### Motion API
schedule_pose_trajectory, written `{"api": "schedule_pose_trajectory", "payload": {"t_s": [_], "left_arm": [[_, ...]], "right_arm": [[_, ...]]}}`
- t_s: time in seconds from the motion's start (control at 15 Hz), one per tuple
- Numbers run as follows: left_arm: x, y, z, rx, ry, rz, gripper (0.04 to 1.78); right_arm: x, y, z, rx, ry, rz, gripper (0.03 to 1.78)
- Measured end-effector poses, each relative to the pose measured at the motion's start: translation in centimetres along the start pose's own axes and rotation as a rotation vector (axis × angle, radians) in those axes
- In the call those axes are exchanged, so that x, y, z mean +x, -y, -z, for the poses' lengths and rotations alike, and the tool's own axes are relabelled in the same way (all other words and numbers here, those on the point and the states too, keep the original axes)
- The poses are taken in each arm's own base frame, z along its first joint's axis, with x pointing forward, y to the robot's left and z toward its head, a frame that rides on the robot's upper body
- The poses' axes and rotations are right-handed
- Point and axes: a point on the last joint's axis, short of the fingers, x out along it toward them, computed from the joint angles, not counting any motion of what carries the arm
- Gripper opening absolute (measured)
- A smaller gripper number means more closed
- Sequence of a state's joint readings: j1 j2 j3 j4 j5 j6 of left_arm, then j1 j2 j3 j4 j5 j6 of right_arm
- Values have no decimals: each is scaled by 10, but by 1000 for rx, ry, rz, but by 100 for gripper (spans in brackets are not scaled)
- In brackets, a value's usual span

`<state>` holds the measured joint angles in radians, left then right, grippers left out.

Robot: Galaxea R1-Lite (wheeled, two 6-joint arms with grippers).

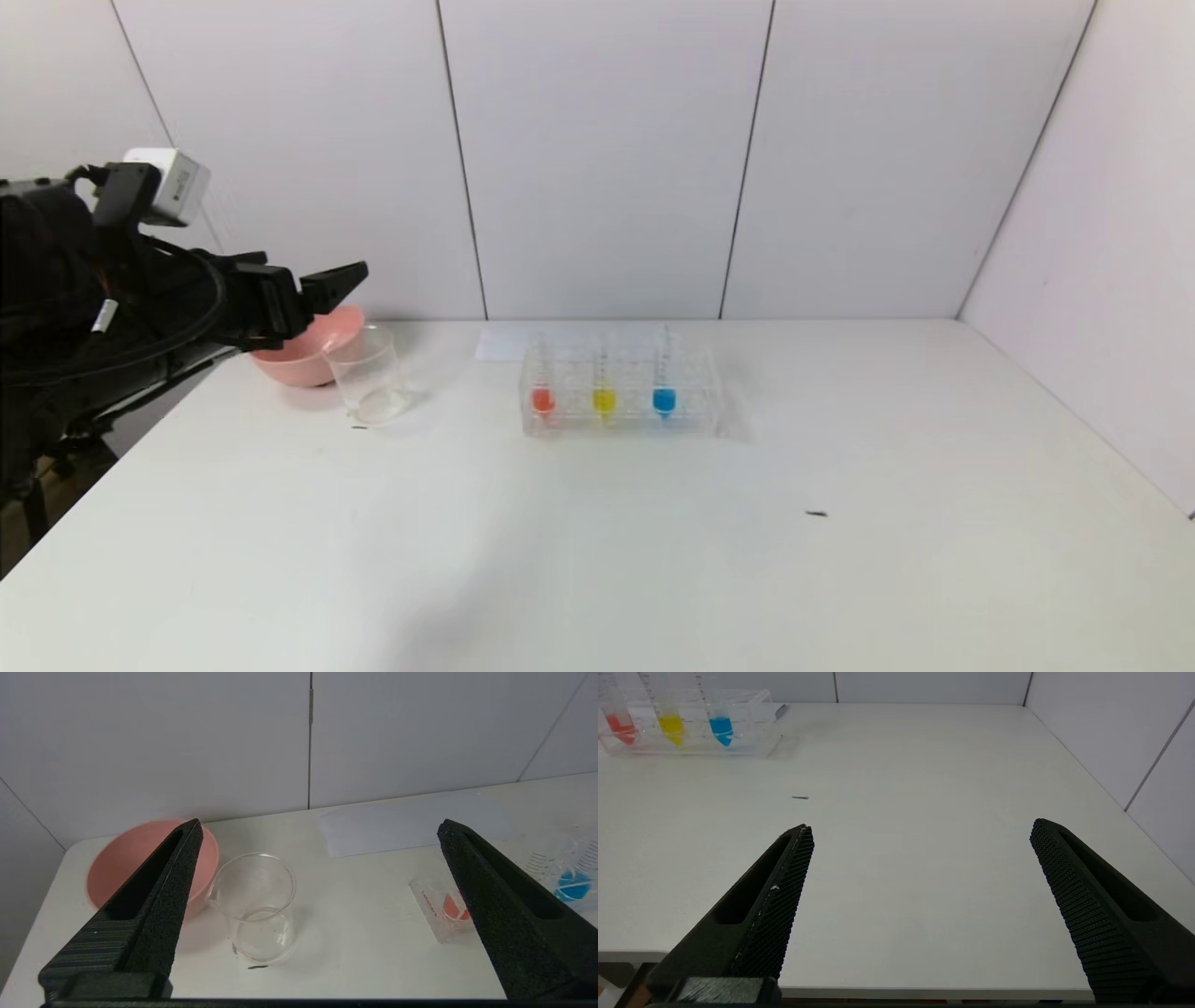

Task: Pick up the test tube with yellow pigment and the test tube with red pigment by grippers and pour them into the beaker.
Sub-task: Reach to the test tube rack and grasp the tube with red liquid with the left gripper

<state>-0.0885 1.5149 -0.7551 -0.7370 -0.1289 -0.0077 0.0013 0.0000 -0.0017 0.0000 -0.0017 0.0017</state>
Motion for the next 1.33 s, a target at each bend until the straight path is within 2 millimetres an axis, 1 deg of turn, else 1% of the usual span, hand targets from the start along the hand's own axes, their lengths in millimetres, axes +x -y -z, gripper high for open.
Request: {"api": "schedule_pose_trajectory", "payload": {"t_s": [0.27, 0.6, 0.73, 0.93, 1.07, 1.33], "left_arm": [[22, 17, 15, -28, 21, 66, 176], [43, 41, 39, -40, -48, 117, 176], [55, 52, 48, -36, -34, 82, 176], [73, 74, 57, -37, 24, 40, 176], [80, 86, 65, -35, 6, 62, 176], [85, 102, 76, -28, -21, 72, 176]], "right_arm": [[0, 0, 0, 0, 0, 0, 170], [0, 0, 0, 0, 0, 0, 170], [0, 0, 0, 0, 0, 0, 170], [0, 0, 0, 0, 0, 0, 170], [0, 0, 0, 0, 0, 0, 170], [0, 0, 0, 0, 0, 0, 170]]}}
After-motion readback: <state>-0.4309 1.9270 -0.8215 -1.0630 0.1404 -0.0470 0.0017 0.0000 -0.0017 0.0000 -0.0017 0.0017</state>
